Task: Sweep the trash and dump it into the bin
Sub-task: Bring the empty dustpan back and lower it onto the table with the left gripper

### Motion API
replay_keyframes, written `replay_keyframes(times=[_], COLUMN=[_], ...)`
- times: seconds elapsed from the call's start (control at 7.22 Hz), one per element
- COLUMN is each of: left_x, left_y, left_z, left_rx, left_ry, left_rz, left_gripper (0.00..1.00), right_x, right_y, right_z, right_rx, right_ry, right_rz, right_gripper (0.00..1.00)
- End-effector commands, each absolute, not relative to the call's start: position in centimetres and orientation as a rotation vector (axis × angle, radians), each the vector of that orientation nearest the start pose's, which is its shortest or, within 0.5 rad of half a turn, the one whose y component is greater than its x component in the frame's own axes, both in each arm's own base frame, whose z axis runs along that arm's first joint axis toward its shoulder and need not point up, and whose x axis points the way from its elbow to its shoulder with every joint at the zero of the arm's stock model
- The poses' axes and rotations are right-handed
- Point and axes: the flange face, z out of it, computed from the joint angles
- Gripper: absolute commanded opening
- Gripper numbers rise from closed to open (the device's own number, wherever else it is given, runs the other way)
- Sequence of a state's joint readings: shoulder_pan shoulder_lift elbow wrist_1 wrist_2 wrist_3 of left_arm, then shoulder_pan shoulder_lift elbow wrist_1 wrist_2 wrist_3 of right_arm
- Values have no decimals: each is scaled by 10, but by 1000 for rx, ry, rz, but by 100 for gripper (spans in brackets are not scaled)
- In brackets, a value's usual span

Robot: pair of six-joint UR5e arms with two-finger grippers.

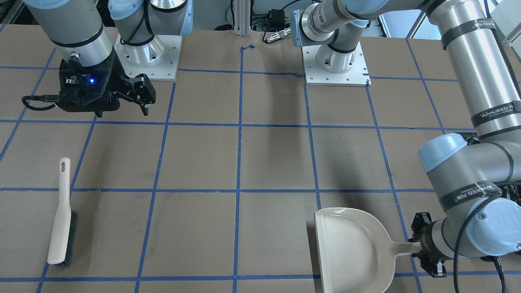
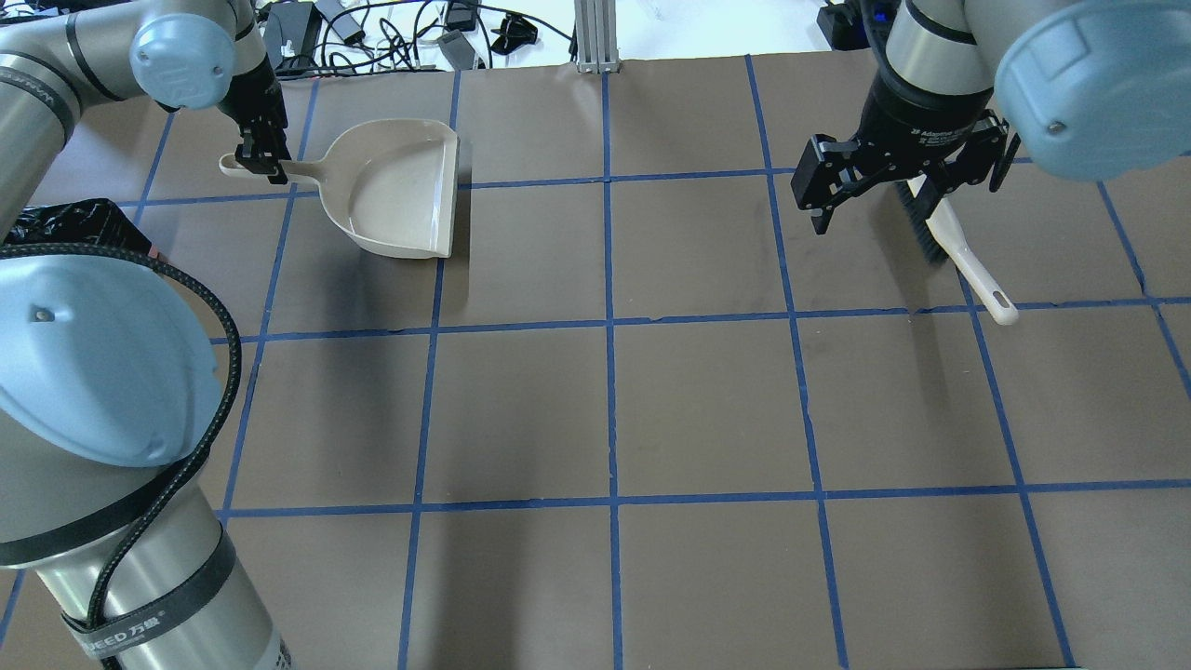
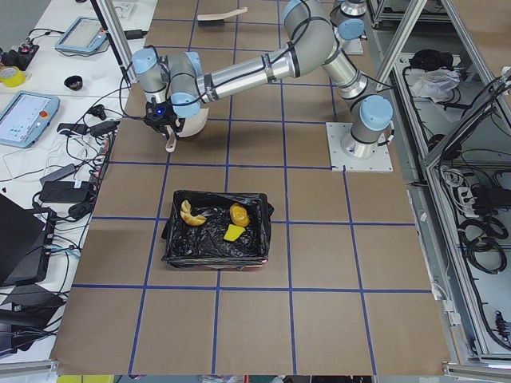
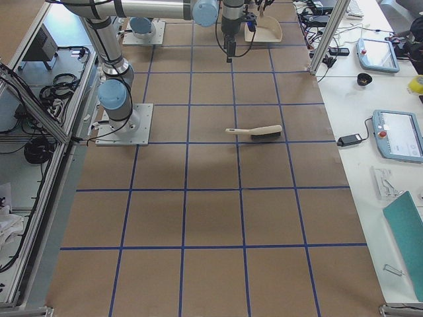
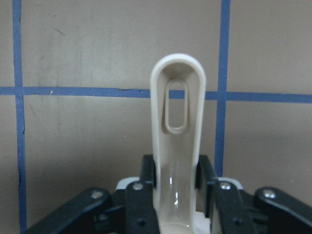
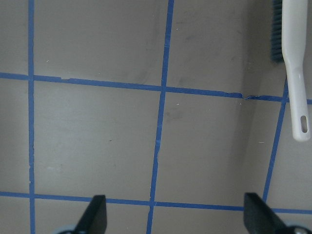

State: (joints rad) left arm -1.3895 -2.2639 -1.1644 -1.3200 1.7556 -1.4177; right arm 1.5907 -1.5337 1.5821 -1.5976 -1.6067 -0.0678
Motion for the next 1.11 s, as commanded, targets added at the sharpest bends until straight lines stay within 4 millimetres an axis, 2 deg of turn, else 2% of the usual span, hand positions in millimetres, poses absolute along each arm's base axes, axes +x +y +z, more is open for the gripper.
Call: replay_keyframes(times=[0.0,0.14,0.42,0.97], left_x=[8,5,-13,-8], left_y=[-732,-720,-702,-690], left_z=[252,249,251,247], left_rx=[-2120,-2110,-2060,-2008], left_ry=[2088,2085,2105,2138], left_rz=[-144,-124,-119,-143], left_gripper=[0,0,0,0], right_x=[140,140,140,143], right_y=[-506,-506,-508,-507], right_z=[468,471,469,466], right_rx=[-129,-121,-121,-123], right_ry=[3174,3175,3175,3141], right_rz=[-8,-33,-45,-31], right_gripper=[100,100,100,100])
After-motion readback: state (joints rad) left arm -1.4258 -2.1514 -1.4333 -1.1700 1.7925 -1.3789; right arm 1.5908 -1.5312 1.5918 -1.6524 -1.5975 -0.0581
